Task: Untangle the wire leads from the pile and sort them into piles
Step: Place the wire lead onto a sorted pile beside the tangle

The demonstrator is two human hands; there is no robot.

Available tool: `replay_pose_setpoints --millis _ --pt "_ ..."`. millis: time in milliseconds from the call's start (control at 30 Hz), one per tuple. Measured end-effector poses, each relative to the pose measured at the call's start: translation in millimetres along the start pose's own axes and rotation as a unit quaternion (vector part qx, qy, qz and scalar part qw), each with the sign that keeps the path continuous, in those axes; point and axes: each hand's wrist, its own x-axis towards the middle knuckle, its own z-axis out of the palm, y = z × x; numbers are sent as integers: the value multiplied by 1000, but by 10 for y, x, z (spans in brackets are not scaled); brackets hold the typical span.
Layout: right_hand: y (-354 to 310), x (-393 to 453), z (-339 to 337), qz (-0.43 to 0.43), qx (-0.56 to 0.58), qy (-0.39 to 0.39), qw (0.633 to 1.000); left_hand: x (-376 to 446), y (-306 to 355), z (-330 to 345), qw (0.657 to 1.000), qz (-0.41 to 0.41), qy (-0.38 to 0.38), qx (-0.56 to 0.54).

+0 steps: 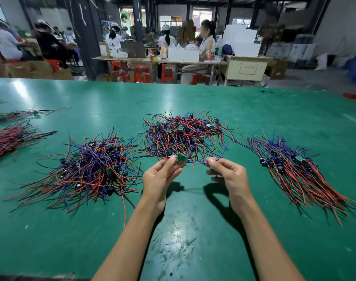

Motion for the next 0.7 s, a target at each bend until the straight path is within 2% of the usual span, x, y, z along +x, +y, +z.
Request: replay_pose_setpoints --millis 67,167,267,300,367,433,467,567,700 --pt "50 18 -6 -71 -102 27 992 3 -6 -3 1000 1 -4 -10" --pt "132 -13 40 -151 -261 108 947 9 -12 -20 1000 4 -6 -29" --pt "147 -57 85 -181 -251 196 931 4 -23 -22 999 10 -6 -52" --pt "155 -56 83 -185 -259 190 929 0 -25 -20 998 16 -10 -54" --pt "165 -62 121 -149 -269 105 946 -6 -40 -13 998 39 -27 -39" --pt "158 -86 198 -82 -233 6 969 -21 -65 6 995 76 -55 19" --pt "143 -85 231 -60 -203 -8 977 -26 -85 7 990 103 -69 63" --pt "97 -48 207 -26 -90 22 995 -41 -154 -13 954 195 -116 197" --pt "123 -42 133 -22 -73 0 997 -76 -198 -69 840 326 -180 395"
